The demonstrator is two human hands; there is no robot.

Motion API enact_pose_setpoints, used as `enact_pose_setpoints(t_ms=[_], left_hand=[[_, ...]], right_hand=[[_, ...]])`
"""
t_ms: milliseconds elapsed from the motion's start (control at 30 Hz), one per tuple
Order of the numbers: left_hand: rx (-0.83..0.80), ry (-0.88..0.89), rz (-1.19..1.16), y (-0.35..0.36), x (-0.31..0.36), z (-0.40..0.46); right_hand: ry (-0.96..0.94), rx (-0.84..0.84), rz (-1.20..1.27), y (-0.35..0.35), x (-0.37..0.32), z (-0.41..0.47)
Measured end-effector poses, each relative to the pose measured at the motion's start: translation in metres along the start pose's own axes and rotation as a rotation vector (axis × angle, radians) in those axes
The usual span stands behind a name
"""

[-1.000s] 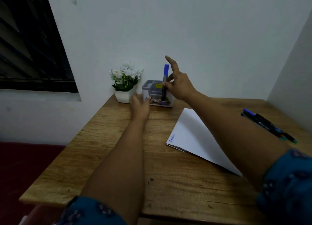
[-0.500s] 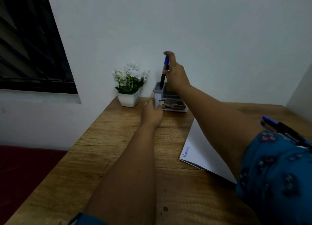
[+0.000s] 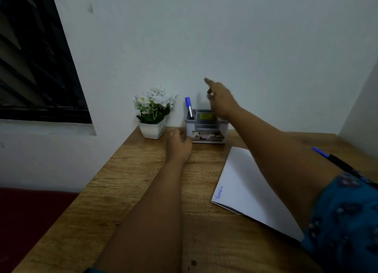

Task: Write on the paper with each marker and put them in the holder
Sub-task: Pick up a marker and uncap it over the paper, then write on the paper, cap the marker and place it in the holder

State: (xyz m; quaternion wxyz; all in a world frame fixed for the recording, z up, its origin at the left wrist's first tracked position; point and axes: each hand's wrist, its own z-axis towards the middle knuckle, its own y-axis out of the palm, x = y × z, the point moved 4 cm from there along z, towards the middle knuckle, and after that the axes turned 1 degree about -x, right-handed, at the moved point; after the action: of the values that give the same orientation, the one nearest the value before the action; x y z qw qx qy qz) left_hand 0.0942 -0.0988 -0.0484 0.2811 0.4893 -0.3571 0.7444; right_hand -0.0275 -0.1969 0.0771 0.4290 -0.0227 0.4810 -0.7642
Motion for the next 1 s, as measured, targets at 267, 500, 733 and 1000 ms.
enact_pose_setpoints(t_ms=[267, 500, 733, 1000], left_hand=[[0.231, 0.306, 0.354, 0.004, 0.051, -0.041], [-0.143, 0.401, 0.182, 0.062, 0.089, -0.092], [-0.133, 0.365, 0.119, 0.052, 0.1, -0.108], [-0.211, 0.416, 0.248, 0.052, 0.104, -0.117]], right_hand=[[0.363, -0.184, -0.222, -0.124, 0.084, -0.126], [0.591, -0.308, -0.429, -0.141, 0.134, -0.198], [0.595, -0.207, -0.33, -0.114, 0.136, -0.221], [0.581, -0.202, -0.193, -0.11, 0.118, -0.213]])
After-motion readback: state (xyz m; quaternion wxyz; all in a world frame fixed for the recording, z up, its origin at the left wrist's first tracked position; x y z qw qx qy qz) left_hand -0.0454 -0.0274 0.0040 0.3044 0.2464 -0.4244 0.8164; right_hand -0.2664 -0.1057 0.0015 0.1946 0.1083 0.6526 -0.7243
